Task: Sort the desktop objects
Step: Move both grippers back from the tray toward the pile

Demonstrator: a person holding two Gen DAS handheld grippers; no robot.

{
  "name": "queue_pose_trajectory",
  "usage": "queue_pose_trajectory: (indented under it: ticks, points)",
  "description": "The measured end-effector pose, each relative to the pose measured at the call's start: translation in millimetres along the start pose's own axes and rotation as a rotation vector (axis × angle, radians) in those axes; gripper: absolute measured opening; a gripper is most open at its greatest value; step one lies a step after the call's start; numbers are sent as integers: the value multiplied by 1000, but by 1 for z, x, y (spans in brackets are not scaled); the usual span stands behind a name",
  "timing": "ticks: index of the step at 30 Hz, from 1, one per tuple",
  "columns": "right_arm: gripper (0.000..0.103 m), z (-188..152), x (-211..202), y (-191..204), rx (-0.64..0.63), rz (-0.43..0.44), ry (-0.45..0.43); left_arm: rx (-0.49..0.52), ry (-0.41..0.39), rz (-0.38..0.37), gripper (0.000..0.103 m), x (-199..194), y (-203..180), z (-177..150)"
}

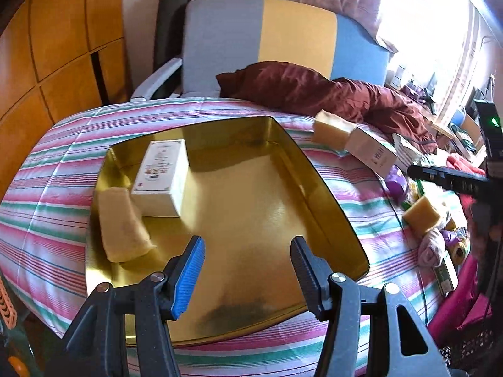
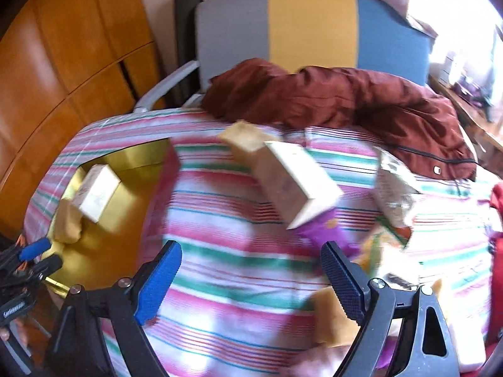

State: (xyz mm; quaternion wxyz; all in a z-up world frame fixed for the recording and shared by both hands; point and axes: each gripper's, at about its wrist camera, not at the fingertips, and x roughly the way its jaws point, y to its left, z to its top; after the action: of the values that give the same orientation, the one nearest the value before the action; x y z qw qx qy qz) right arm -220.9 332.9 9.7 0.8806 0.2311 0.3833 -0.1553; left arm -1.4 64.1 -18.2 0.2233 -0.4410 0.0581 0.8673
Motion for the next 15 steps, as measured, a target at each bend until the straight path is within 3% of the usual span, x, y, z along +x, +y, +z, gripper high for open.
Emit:
queue_pose_trajectory:
  ticks: [8,15]
  points:
    - [90,27,14,-51,53,-39,-5,17,19,-42,57,7,-12,1]
    - [91,42,45,-68,58,13,6,37,42,-51,57,14,-22,7]
